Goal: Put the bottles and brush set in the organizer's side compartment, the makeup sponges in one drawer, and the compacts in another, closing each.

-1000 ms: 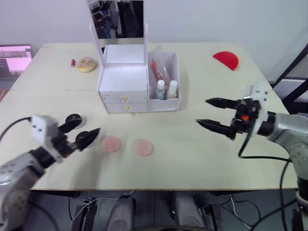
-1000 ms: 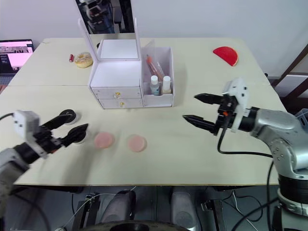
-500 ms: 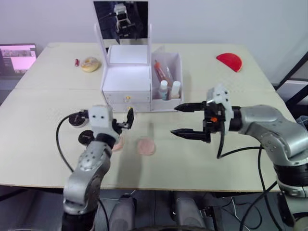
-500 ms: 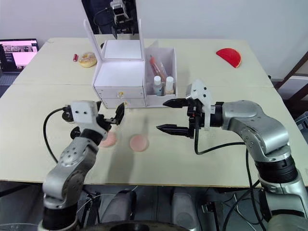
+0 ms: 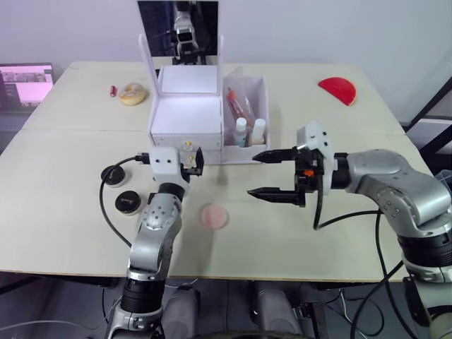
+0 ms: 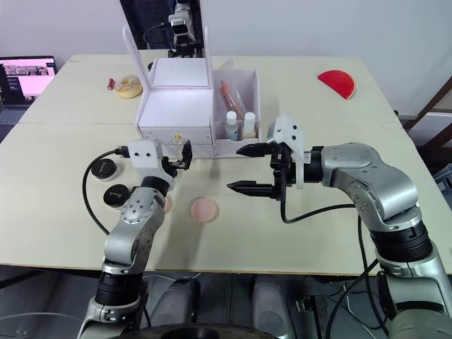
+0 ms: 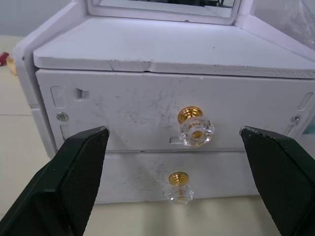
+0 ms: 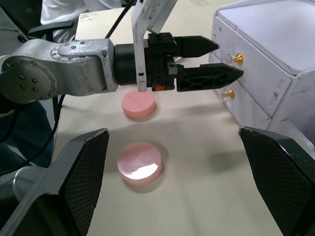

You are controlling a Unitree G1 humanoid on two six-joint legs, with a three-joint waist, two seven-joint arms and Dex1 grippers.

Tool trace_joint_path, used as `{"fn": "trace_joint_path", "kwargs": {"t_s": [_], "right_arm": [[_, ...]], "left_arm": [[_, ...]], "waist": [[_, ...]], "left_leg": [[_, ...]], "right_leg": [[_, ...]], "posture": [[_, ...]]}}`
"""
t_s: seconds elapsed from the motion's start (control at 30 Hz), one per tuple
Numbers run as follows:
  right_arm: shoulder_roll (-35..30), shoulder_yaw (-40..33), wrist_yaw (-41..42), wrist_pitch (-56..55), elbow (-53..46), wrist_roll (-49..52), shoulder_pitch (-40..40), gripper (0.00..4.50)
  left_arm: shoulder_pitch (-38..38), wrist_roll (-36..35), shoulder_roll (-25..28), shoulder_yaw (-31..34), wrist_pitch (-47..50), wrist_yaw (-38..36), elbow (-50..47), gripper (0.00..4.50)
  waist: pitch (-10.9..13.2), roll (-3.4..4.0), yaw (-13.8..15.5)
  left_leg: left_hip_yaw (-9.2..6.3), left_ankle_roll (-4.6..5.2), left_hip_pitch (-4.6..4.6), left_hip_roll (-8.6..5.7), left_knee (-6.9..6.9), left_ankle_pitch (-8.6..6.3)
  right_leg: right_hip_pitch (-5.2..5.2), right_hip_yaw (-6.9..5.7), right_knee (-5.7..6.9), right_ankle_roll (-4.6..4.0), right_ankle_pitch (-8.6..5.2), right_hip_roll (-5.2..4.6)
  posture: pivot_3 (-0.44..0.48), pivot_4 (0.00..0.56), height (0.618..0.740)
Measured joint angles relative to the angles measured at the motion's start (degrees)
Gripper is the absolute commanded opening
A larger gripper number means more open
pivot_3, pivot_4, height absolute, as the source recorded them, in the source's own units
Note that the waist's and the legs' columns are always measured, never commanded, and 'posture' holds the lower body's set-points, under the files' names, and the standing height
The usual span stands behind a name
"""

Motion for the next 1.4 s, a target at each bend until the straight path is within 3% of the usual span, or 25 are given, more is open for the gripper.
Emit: {"fn": "trace_joint_path", "kwargs": {"t_s": [0.13,0.23,0.47,0.87,1.4], "right_arm": [[0.3,-0.02,-0.53,0.0,-0.27,0.0,-0.47,4.46],[0.34,-0.02,-0.65,0.0,-0.27,0.0,-0.47,4.5],[1.03,-0.08,-0.89,0.0,-0.27,0.08,-0.53,4.5],[1.48,-0.14,-0.89,-0.09,-0.26,0.01,-0.78,4.5],[1.47,-0.13,-0.57,-0.43,0.46,-1.08,-0.81,4.5]], "left_arm": [[-0.82,0.71,-0.52,0.04,-0.96,-0.62,0.93,4.5],[-1.12,1.11,-0.72,0.12,-1.96,-0.78,2.0,3.72],[-2.11,1.31,-1.75,-0.01,-2.98,-1.9,3.3,0.27],[-0.61,1.19,-1.62,-0.01,-2.04,-3.98,1.3,0.27],[21.65,-4.81,11.79,-0.78,1.45,-16.29,-21.87,0.27]], "waist": [[0.0,0.0,0.04],[0.0,0.0,0.11],[0.0,0.0,0.52],[0.0,0.0,0.89],[0.01,0.02,1.38]], "left_leg": [[0.0,0.0,-0.01,0.0,0.01,0.0],[0.0,0.0,-0.01,0.0,0.01,0.0],[0.0,0.02,-0.06,-0.01,0.14,-0.02],[0.0,0.06,-0.08,-0.01,0.2,-0.04],[0.0,0.18,-0.13,-0.01,0.21,-0.13]], "right_leg": [[0.0,0.0,0.0,0.01,0.01,0.0],[0.0,0.0,0.0,0.02,0.01,0.0],[0.0,-0.01,0.0,0.03,0.01,0.0],[0.0,-0.01,-0.01,0.03,0.01,0.0],[-0.02,-0.01,-0.04,-0.13,-0.14,-0.02]], "posture": [[0.0,0.15,0.739],[0.0,0.15,0.739],[0.0,0.15,0.739],[0.0,0.15,0.739],[0.0,0.15,0.739]]}}
